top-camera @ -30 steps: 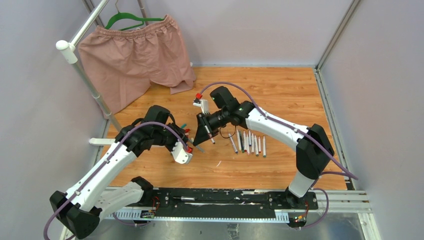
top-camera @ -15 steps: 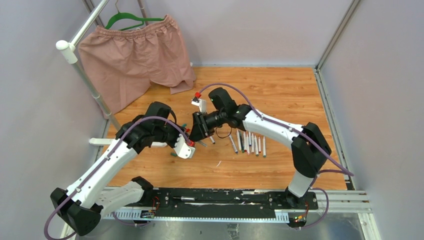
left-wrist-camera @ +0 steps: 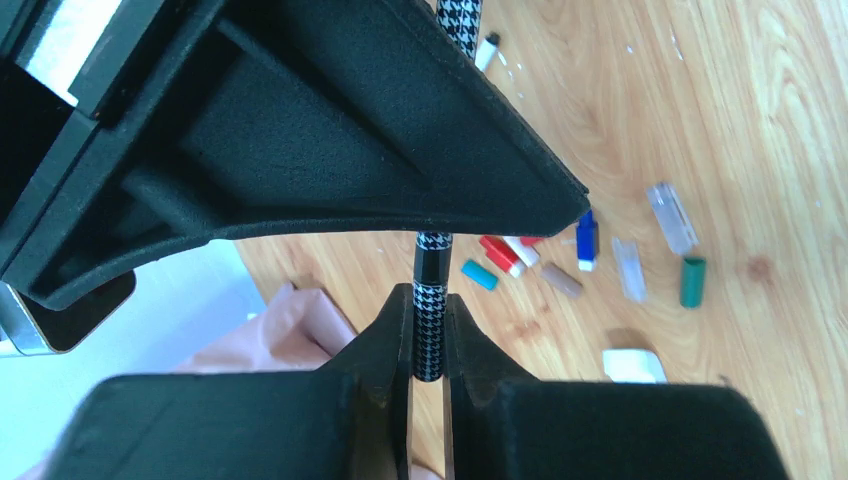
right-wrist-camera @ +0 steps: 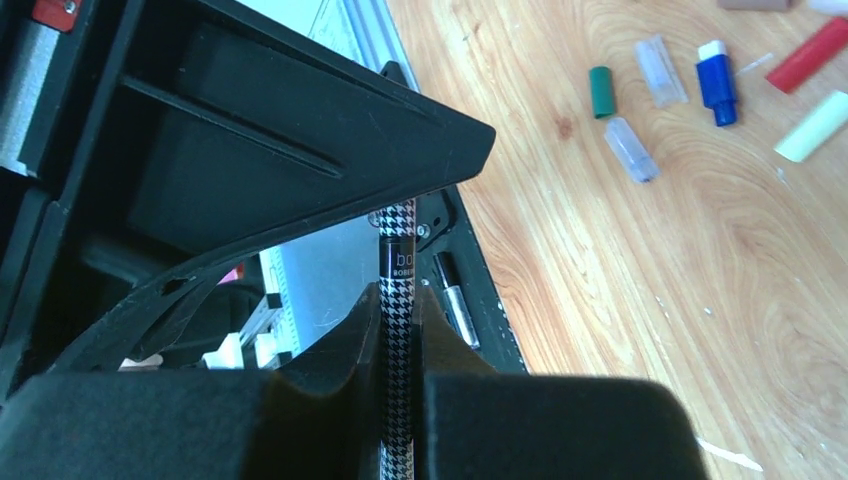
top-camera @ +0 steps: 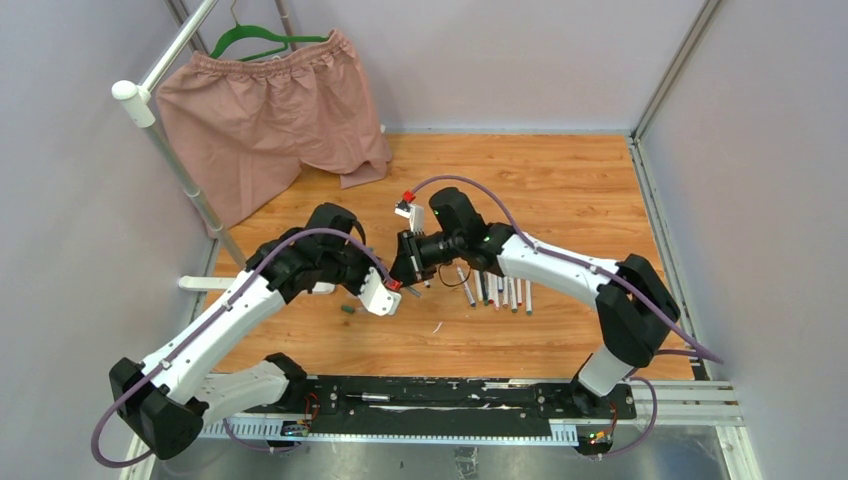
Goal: Open the pen caps
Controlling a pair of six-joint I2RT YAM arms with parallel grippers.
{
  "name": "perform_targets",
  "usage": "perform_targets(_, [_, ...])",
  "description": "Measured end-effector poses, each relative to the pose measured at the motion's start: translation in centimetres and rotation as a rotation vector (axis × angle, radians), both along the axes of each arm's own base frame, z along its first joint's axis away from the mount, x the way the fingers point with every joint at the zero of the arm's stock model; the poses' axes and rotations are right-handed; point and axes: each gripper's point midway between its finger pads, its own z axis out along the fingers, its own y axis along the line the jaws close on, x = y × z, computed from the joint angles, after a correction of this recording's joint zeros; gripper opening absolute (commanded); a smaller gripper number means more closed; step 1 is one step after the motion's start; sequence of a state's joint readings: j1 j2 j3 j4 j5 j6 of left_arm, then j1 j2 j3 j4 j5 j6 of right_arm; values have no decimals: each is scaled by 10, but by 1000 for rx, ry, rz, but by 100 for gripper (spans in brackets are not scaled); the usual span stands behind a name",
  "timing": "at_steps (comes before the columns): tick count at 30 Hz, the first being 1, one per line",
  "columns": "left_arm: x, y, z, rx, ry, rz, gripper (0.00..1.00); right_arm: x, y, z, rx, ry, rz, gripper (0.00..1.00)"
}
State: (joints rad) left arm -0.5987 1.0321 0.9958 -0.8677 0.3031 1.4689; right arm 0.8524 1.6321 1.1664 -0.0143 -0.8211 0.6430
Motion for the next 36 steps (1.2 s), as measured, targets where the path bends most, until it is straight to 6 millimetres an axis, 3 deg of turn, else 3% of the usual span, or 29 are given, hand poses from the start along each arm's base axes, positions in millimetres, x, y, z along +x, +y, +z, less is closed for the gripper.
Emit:
perform_targets(3, [6, -3, -1, 0, -34, 4, 0, -3, -10, -2, -15, -20, -25, 0])
perform_targets(6, [31, 24, -4, 74, -107, 135, 0, -26, -37, -13, -78, 27, -16, 0])
perform_targets(9, [44, 38, -9, 125, -139, 201, 0, -40, -55, -20, -122, 47, -12, 0])
perform_targets(14, [52, 49, -11, 143, -144, 263, 0, -41, -75, -31, -200, -16, -44, 0])
perform_targets(20, [44, 38, -27, 94, -34, 298, 0, 7, -99, -70, -415, -208, -237, 6])
perform_targets(25, [36, 32, -49, 92, 75, 339, 0, 54, -114, -120, -616, -329, -378, 13])
perform_targets(29, [31, 33, -64, 102, 140, 374, 0, 73, -122, -153, -722, -368, -428, 17])
perform_targets(36, [19, 26, -77, 72, 224, 373, 0, 96, -126, -166, -759, -432, -519, 29])
